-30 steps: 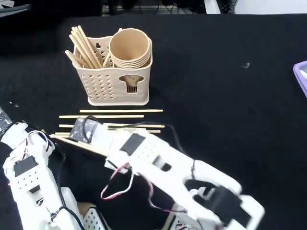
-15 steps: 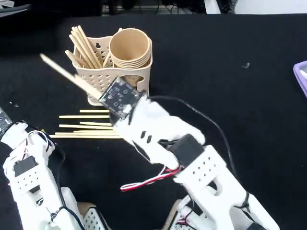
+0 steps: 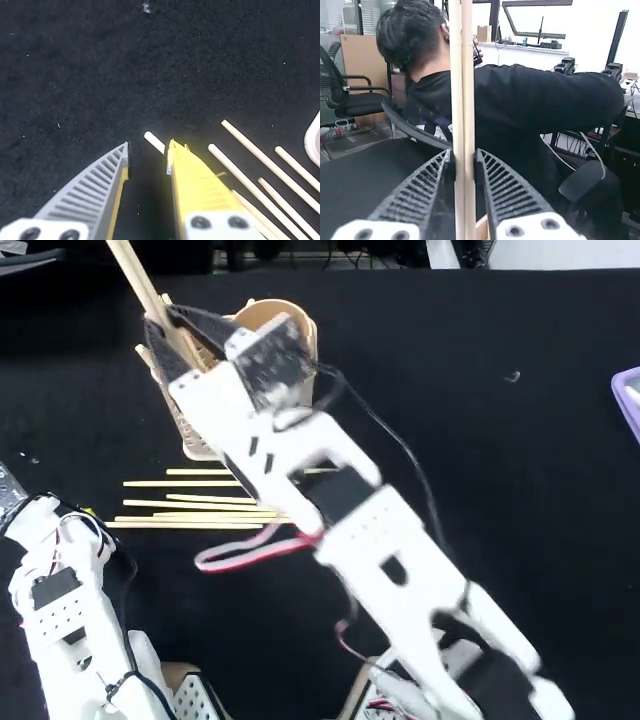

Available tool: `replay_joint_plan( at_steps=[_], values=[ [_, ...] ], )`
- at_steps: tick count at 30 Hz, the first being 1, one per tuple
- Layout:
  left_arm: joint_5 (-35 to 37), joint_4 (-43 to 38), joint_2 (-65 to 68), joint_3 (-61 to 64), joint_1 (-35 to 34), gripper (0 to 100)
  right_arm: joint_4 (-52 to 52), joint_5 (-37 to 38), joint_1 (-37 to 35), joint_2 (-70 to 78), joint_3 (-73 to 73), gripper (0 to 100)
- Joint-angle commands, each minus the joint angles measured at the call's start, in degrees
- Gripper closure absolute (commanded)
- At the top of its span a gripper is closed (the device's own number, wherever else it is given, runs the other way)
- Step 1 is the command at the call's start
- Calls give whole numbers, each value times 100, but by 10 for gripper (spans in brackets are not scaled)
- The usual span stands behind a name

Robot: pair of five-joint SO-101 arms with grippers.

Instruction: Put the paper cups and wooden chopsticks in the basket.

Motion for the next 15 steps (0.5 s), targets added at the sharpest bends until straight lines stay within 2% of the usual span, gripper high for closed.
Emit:
replay_joint_plan(
  at_steps=[1, 8, 15],
  values=[
    [18, -123, -105, -84, 57, 863, -290, -53, 343, 752, -1051, 987],
    [18, -123, -105, -84, 57, 863, -273, -53, 527, 2079, -2290, 987],
    [18, -123, -105, -84, 66, 863, -255, -53, 519, 2440, -2325, 987]
  ],
)
